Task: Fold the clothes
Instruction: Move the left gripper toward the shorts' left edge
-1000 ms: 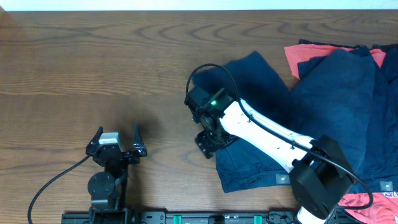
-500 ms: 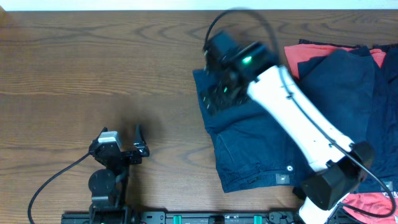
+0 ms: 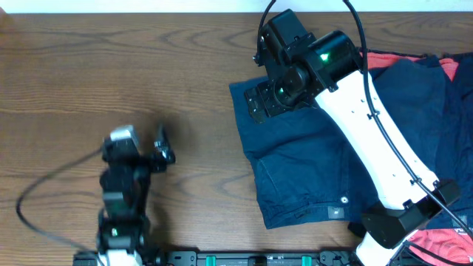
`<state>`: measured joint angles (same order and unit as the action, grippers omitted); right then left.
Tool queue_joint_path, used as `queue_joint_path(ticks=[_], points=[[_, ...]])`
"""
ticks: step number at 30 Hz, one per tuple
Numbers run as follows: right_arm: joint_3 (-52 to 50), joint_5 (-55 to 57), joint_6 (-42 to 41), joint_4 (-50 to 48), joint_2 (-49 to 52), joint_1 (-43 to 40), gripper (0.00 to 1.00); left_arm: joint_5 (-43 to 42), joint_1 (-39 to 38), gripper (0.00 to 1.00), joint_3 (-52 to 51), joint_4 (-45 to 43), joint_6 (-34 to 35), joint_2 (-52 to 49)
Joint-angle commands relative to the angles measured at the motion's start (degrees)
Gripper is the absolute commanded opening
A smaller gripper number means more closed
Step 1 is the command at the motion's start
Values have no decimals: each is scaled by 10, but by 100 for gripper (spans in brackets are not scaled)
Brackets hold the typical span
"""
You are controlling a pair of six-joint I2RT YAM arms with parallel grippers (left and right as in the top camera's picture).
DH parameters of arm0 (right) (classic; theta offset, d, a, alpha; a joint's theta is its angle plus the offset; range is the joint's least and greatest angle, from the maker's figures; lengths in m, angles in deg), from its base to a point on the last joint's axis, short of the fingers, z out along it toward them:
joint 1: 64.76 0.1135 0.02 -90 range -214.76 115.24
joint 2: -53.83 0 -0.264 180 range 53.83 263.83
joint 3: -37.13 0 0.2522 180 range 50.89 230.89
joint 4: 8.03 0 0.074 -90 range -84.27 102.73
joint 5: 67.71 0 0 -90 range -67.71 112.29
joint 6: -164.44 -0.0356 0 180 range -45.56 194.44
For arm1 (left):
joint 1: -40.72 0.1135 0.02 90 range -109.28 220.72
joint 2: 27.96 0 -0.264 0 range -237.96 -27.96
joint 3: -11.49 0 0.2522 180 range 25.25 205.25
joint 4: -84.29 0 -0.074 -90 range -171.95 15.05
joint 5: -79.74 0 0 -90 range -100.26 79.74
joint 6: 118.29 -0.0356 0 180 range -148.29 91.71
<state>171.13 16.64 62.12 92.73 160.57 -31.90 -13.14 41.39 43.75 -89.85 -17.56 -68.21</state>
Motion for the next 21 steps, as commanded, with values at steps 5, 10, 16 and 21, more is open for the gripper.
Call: queue_joint_path(ticks=[5, 10, 16, 21], points=[[9, -3, 11, 1, -9, 3, 99, -128, 1, 98, 222, 110, 5, -249], [9, 4, 13, 4, -14, 3, 99, -277, -7, 98, 282, 163, 3, -339], [9, 16, 17, 9, -38, -6, 99, -304, -7, 85, 279, 182, 10, -360], [9, 16, 22, 9, -59, -15, 99, -312, -9, 69, 279, 211, 19, -368]])
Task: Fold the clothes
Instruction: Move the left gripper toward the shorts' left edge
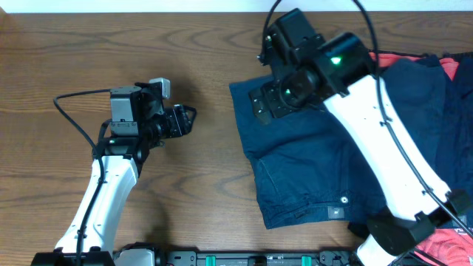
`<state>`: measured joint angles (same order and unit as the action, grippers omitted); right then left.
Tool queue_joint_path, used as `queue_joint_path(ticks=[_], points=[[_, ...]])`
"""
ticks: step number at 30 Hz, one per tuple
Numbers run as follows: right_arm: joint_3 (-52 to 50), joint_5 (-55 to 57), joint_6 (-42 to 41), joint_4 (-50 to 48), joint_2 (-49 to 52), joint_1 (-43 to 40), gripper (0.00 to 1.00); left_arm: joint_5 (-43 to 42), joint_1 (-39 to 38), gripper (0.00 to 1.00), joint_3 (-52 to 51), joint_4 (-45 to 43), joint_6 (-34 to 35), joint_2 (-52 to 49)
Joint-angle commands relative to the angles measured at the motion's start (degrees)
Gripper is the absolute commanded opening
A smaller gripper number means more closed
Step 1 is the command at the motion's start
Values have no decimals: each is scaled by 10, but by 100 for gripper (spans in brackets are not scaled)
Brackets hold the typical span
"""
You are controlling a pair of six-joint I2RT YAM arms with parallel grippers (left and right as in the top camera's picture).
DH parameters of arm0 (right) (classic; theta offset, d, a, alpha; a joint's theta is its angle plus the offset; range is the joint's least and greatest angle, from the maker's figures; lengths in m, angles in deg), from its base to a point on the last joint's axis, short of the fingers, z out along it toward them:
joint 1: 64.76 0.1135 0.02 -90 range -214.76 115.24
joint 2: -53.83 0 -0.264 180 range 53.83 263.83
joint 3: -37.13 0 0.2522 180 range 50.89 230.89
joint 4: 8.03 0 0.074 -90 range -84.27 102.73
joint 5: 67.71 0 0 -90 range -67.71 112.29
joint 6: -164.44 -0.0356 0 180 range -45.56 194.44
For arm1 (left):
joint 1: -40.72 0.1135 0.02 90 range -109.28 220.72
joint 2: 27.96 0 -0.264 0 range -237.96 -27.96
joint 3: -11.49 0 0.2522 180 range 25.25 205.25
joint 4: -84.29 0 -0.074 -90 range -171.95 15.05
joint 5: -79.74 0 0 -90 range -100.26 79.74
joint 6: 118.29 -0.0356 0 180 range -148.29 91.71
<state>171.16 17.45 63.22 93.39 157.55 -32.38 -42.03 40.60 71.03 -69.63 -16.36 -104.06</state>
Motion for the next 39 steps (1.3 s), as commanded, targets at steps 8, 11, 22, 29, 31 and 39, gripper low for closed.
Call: queue_joint_path(ticks=[8, 11, 22, 29, 31, 39], points=[[9, 8, 21, 8, -35, -17, 99, 71, -67, 76, 59, 23, -20, -71], [9, 8, 22, 11, -35, -17, 99, 119, -92, 70, 119, 70, -48, -112], [9, 8, 30, 19, -52, -17, 99, 259, -124, 70, 286, 149, -119, -216], [9, 8, 30, 28, -88, -17, 99, 258, -130, 59, 314, 162, -120, -287], [9, 8, 30, 31, -101, -17, 99, 258, -136, 55, 327, 169, -124, -304], [9, 8, 22, 63, -139, -17, 99, 295, -185, 56, 428, 216, -146, -365]])
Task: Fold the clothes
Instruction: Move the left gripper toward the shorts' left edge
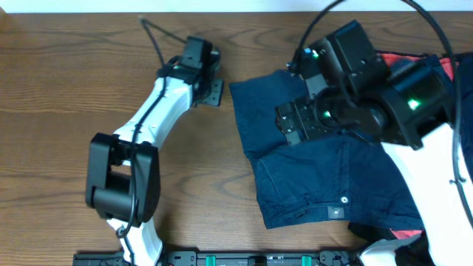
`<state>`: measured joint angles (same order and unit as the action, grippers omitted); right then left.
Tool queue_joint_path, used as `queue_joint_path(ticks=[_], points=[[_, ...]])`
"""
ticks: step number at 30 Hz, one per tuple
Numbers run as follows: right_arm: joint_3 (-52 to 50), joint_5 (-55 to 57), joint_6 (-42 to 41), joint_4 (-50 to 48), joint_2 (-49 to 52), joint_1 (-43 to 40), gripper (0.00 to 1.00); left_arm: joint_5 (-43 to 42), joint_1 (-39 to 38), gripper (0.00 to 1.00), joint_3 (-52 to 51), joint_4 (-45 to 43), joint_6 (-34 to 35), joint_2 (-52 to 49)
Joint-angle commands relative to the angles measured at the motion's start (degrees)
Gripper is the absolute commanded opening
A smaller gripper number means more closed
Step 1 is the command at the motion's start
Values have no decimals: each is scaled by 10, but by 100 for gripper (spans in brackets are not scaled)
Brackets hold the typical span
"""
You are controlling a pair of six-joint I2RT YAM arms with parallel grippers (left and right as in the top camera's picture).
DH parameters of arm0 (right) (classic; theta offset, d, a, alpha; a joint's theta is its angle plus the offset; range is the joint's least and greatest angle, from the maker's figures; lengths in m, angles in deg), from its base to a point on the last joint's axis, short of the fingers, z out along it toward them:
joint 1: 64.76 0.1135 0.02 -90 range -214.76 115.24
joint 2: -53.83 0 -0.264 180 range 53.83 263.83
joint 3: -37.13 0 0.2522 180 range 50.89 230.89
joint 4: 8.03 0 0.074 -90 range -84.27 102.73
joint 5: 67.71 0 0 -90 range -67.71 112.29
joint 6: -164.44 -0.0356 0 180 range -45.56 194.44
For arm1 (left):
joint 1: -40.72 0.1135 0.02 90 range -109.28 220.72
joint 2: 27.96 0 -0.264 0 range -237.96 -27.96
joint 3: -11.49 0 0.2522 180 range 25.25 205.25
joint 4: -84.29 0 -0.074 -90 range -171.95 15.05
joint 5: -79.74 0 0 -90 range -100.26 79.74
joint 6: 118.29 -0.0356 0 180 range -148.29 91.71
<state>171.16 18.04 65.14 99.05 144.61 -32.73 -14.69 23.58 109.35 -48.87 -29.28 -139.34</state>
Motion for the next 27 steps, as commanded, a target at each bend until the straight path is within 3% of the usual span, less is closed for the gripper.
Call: queue_joint_path(ticks=[1, 12, 27], points=[[9, 2, 1, 10, -12, -13, 99, 21, -19, 56, 55, 12, -16, -19], [9, 1, -1, 40, -16, -12, 99, -6, -37, 56, 134, 51, 2, -112], [9, -23, -10, 40, -22, -9, 99, -33, -45, 72, 164, 55, 1, -177]])
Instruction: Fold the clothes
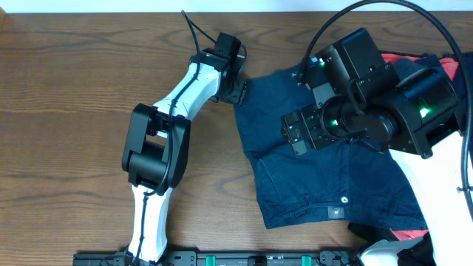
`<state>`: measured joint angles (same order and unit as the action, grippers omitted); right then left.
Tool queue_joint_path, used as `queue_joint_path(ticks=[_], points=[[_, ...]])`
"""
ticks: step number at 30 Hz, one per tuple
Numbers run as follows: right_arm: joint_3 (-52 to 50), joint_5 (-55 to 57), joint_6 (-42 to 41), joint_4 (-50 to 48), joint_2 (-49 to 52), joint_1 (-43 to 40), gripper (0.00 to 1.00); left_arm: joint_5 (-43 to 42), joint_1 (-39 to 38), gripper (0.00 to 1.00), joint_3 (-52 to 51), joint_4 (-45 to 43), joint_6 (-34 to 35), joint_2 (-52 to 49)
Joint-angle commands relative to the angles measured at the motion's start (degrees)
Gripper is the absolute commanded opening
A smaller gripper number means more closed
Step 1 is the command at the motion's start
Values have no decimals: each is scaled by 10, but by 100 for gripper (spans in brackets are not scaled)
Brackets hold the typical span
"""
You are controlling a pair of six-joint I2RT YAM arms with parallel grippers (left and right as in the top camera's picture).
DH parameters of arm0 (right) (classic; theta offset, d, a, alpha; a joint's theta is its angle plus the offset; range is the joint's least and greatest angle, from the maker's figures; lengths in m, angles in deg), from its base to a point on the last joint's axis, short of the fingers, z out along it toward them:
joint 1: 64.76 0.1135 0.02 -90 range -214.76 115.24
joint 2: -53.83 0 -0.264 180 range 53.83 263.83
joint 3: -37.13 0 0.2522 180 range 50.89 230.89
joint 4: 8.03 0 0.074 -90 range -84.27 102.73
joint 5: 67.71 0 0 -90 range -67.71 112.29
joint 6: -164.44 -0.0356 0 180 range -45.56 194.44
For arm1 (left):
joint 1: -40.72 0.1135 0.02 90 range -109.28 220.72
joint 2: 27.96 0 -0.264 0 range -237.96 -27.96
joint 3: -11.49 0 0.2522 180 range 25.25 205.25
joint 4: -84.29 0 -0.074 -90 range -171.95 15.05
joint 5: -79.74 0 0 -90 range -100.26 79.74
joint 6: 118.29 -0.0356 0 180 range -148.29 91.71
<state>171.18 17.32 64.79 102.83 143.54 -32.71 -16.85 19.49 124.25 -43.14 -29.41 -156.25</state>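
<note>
Dark navy shorts (pixel 325 177) lie spread flat on the wooden table (pixel 74 89), waistband toward the front with a small white tag. My left gripper (pixel 238 90) reaches across to the shorts' far left corner, fingers apart at the cloth's edge. My right gripper (pixel 297 135) hangs high over the upper middle of the shorts, close to the camera. Its jaws point down, and their gap is hidden.
A red garment (pixel 452 68) with more dark cloth lies heaped at the right edge, and red cloth (pixel 414 235) shows at the front right. The right arm's white link (pixel 443 185) covers the shorts' right side. A black rail (pixel 244 258) runs along the front edge.
My left gripper has moved right, from just short of the shorts to their far left corner. The right gripper has stayed over the upper middle, shifted only slightly.
My left arm was folded low at the front left while the right gripper was low at the shorts' far left part. The left arm then reached out mid-table, later near the shorts, and is now at their corner. The right gripper is higher and farther right.
</note>
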Motion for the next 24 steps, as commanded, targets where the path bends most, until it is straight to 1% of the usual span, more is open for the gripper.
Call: queue_joint_path(ticks=[1, 3, 6, 7, 11, 12, 13, 14, 15, 16, 17, 18, 23, 24], points=[[9, -15, -6, 2, -11, -9, 99, -18, -4, 72, 15, -5, 3, -10], [9, -15, -6, 2, -11, -9, 99, -27, -6, 72, 15, -12, 3, -16], [9, -17, -10, 2, -11, -9, 99, -45, -9, 67, 15, -15, 3, -35], [9, -20, -10, 2, -13, -8, 99, -48, -12, 67, 15, -14, 3, -43], [9, -24, -10, 2, -13, 2, 99, -48, -20, 66, 15, -9, 3, -71], [9, -24, -10, 2, -13, 3, 99, -48, -20, 64, 15, -9, 3, -76], [9, -24, -10, 2, -13, 3, 99, -48, -21, 61, 15, -9, 3, -81], [9, -24, -10, 2, -13, 3, 99, -48, -21, 55, 15, -9, 3, -83], [9, -24, -10, 2, -13, 3, 99, -48, -21, 44, 15, -9, 3, -83], [9, -24, -10, 2, -13, 3, 99, -48, -21, 31, 15, -10, 3, -83], [9, -24, -10, 2, -13, 3, 99, -47, -21, 9, 16, -12, 3, -83], [9, -24, -10, 2, -13, 3, 99, -47, -21, 6, 18, -11, 4, -83], [9, -24, -10, 2, -13, 3, 99, -42, -18, 6, 25, -12, 25, -73], [9, -24, -10, 2, -13, 3, 99, -26, -16, 6, 27, -11, 33, -65]])
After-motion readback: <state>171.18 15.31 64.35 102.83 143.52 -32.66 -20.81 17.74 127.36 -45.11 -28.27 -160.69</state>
